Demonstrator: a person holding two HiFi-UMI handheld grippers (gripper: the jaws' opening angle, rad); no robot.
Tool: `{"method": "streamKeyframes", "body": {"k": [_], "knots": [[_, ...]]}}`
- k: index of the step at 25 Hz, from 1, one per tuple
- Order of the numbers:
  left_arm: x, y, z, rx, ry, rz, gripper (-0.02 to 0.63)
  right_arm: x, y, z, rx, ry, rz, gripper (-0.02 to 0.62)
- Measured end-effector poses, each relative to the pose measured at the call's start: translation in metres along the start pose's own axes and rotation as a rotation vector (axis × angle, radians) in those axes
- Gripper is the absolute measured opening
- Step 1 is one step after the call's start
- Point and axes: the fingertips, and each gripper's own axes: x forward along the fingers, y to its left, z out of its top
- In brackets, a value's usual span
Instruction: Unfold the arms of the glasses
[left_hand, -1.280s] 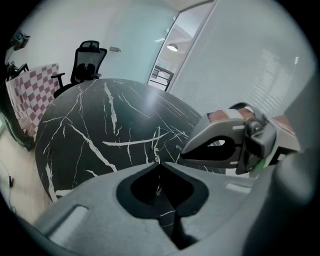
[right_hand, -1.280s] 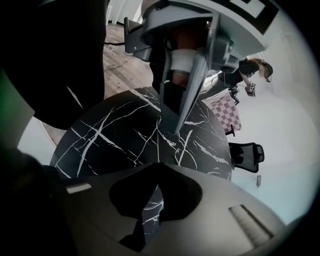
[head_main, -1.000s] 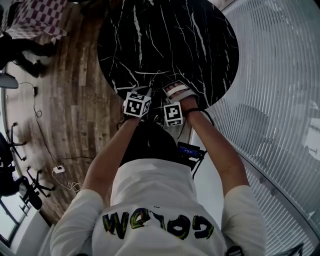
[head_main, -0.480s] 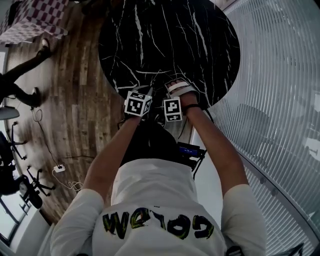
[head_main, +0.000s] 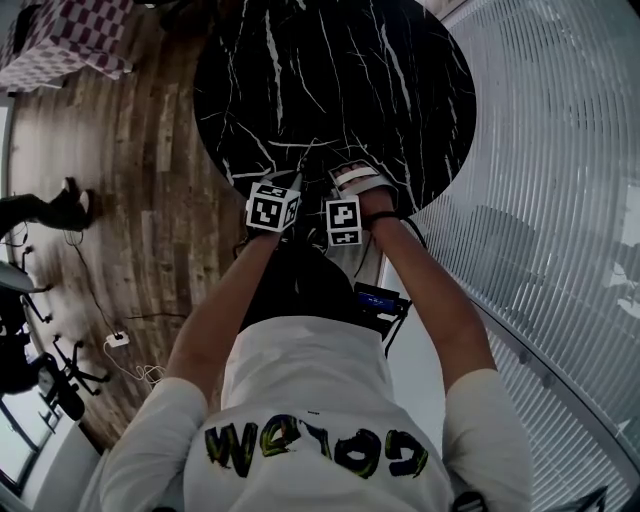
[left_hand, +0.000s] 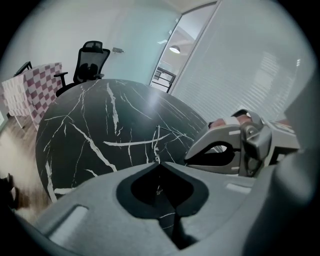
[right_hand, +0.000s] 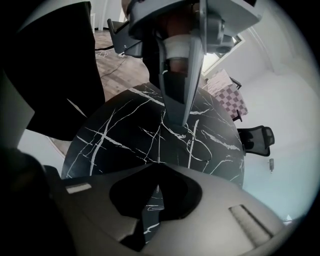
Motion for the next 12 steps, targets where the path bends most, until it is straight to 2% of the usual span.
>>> {"method": "streamKeyframes", "body": {"k": [12], "knots": [[0.002,0.0,0.003,-0.003,-0.012,0.017,0.006,-0.008,0.018,0.002,0.133,0.019,0.061,0.009]]}}
